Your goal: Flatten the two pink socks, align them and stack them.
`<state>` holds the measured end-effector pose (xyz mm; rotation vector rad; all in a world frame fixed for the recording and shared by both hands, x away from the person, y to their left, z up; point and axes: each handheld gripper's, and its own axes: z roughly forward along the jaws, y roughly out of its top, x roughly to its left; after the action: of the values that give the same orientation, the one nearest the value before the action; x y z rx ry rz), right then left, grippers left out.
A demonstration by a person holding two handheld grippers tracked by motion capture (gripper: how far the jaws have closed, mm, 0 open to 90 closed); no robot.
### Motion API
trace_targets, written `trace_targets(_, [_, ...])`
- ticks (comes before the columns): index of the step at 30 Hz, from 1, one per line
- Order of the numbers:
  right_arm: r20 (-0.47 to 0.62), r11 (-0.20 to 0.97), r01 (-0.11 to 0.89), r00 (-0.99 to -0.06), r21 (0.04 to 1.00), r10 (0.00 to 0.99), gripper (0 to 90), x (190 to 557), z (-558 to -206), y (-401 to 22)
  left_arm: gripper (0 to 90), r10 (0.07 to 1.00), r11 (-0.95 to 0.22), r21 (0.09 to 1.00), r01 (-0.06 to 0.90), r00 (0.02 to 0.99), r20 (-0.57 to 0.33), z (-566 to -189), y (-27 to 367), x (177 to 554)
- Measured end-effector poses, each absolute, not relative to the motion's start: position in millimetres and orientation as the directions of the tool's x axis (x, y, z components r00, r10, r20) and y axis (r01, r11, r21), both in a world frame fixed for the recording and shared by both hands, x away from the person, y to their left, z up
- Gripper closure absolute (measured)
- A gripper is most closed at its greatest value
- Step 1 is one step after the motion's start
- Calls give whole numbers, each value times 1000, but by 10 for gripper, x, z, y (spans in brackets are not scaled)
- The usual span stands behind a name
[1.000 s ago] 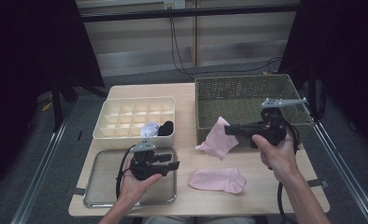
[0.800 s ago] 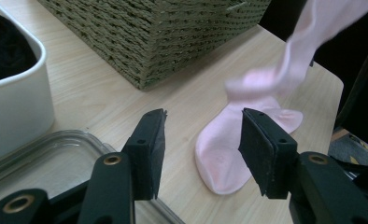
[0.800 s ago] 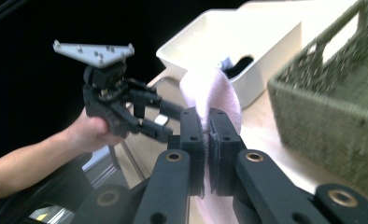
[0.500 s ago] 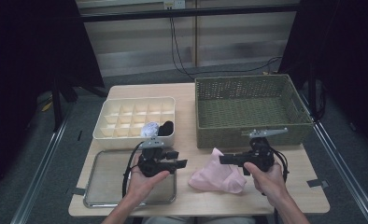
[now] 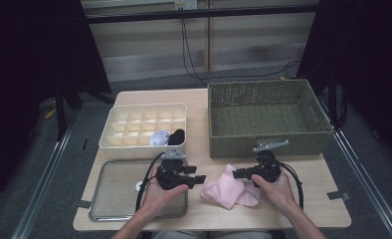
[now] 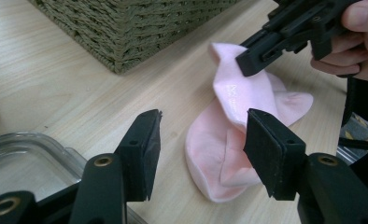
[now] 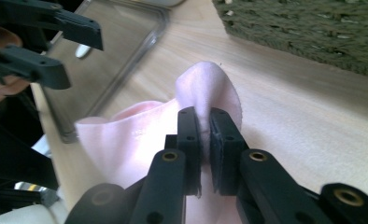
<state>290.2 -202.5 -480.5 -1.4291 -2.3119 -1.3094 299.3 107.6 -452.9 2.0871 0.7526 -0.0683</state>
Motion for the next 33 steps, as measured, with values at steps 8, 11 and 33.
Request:
trace_targets(8, [493, 169, 780, -531, 603, 689, 616, 2947, -4846, -2056, 427, 464, -420, 732, 536, 820, -334, -4569, 1046, 2962])
trace_targets(11, [490, 144, 768, -529, 624, 693, 583, 2880, -4768, -2113, 428, 458, -430, 723, 540, 821, -340, -4586, 1064, 2929])
trace_targets(33, [486, 243, 798, -544, 551, 684, 631, 2405, -4905, -2016, 598, 354, -578, 654, 488, 872, -338, -4770, 891, 2814])
